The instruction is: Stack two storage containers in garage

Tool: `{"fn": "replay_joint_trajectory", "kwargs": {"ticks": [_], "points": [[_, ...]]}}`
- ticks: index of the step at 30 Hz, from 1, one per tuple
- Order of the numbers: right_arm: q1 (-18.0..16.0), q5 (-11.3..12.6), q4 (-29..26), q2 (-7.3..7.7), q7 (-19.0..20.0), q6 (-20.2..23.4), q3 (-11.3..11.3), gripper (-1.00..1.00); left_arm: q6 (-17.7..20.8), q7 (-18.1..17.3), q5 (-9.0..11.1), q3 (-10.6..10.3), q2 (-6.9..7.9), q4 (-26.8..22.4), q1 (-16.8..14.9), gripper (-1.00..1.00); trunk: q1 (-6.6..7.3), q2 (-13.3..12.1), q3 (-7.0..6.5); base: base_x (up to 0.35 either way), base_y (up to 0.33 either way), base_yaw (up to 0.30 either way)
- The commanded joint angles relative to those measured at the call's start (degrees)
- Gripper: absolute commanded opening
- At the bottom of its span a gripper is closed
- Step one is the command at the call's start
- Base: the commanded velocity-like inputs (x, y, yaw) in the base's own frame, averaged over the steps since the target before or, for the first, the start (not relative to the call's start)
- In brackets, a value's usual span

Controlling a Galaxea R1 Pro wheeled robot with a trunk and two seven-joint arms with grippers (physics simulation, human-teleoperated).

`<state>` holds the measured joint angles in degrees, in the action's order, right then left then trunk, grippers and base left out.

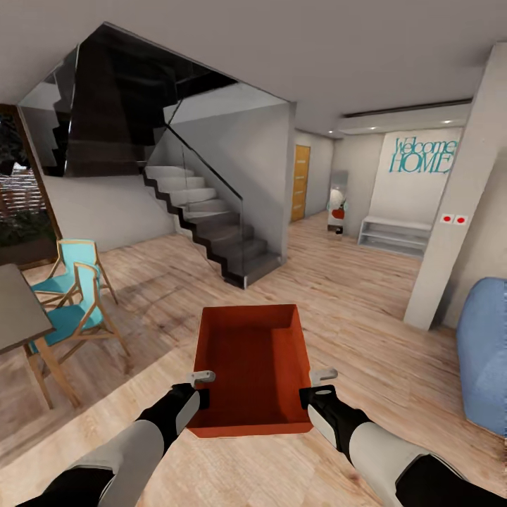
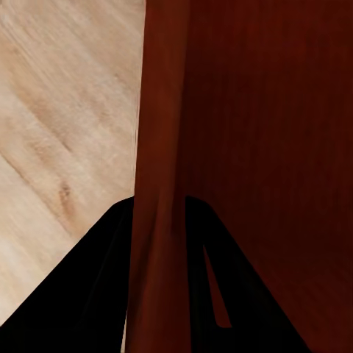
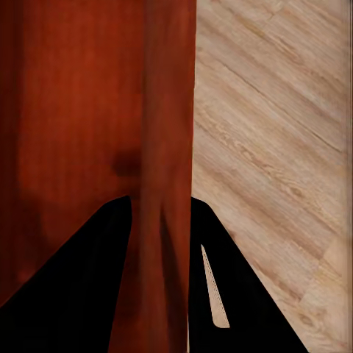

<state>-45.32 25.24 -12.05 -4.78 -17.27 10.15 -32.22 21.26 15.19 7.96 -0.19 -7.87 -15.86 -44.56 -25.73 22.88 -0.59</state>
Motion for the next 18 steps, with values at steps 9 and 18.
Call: {"fn": "replay_joint_trajectory", "kwargs": {"ticks": [9,18], "points": [[0.0,1.1,0.1,0.03,-0.49,0.39,-1.0,-1.0,-0.08,1.25,-1.99,-0.17,0.57,-0.31,0.0,-1.0,-0.05,0.04,0.02,0.322,0.0,-0.239],[0.0,1.07,0.1,0.03,-0.49,0.39,-1.0,-1.0,-0.08,1.25,-1.99,-0.16,0.57,-0.31,0.0,-1.0,-0.05,0.04,0.02,0.322,0.0,-0.239]]}}
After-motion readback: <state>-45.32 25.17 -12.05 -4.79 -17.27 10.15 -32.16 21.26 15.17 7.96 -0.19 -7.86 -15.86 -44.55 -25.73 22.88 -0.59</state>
